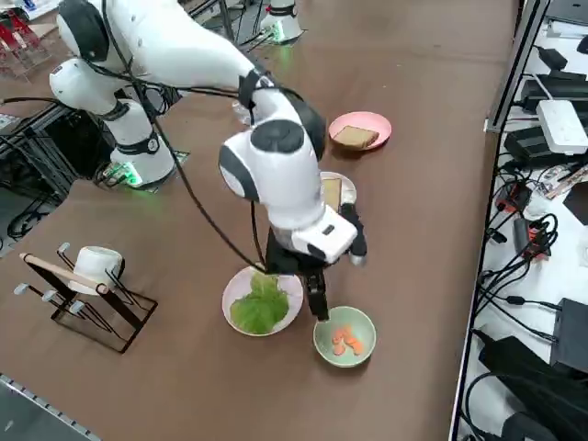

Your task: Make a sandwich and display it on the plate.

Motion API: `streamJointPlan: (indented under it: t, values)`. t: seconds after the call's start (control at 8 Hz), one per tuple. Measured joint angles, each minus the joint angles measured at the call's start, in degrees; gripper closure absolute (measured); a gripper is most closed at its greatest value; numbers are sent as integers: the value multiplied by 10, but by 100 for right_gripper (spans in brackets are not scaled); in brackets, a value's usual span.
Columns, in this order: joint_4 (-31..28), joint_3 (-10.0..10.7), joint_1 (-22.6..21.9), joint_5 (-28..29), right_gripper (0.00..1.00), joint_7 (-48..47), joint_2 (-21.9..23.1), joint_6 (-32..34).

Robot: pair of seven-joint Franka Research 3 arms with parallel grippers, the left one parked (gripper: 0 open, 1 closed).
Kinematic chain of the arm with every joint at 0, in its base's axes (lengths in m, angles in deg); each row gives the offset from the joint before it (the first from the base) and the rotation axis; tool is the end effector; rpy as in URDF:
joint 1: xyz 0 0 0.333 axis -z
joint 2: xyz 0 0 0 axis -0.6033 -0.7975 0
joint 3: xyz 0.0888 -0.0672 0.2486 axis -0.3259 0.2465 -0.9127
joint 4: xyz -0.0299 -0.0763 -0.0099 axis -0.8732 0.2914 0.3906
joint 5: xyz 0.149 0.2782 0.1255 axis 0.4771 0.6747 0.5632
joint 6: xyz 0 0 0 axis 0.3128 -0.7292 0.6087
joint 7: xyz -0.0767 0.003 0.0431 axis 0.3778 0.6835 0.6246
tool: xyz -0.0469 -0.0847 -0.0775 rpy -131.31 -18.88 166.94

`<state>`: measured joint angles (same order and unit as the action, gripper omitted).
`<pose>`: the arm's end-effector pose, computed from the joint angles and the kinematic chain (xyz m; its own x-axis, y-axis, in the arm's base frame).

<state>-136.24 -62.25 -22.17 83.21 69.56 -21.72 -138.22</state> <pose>0.6296 -0.2655 0.2552 0.8686 0.4886 0.0824 0.4732 -0.8673 0.1546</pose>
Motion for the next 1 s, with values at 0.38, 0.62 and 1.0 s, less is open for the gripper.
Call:
streamJointPlan:
  t: [0.38, 0.62, 1.0]
  values:
    - [8, -4, -4, -2, 4, 1, -34, -56]
    - [8, -4, -7, -3, 17, 1, -47, -67]
    - [8, -6, -10, -3, 56, 1, -53, -68]
